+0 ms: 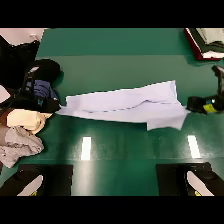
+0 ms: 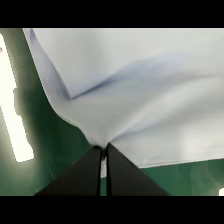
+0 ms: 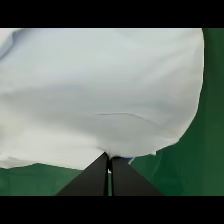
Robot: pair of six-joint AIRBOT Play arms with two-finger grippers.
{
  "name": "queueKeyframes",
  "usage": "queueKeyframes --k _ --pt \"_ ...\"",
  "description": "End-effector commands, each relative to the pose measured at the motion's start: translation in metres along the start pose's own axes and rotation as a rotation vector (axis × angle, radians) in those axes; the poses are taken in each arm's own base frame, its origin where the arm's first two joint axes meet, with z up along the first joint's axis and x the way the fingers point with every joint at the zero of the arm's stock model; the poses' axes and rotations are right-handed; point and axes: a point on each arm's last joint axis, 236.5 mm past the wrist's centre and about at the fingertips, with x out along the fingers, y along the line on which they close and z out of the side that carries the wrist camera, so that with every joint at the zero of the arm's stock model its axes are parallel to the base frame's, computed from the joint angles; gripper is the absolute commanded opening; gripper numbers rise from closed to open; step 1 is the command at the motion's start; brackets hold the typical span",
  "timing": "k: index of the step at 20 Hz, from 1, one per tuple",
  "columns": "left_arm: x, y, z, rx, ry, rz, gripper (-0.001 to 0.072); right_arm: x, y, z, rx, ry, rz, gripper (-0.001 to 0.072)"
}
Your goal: Fold the shirts.
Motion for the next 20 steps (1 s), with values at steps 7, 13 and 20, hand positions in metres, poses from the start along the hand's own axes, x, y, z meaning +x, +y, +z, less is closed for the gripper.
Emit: queueKeyframes --k 7,13,20 --pt "0.050 0.044 0.061 -0.097 -0.175 0.116 0.0029 0.059 0.029 0.121 -0.046 -0.129 0.024 0.0016" --pt "0.088 0.059 0.075 -0.157 -0.201 0.127 0.0029 0.116 0.027 0.153 -0.024 -0.108 0.022 0.0017" --pt "0.081 0.058 0.104 -0.239 -0.296 0.110 0.0591 0.139 0.025 0.174 -0.020 -0.104 0.019 0.0565"
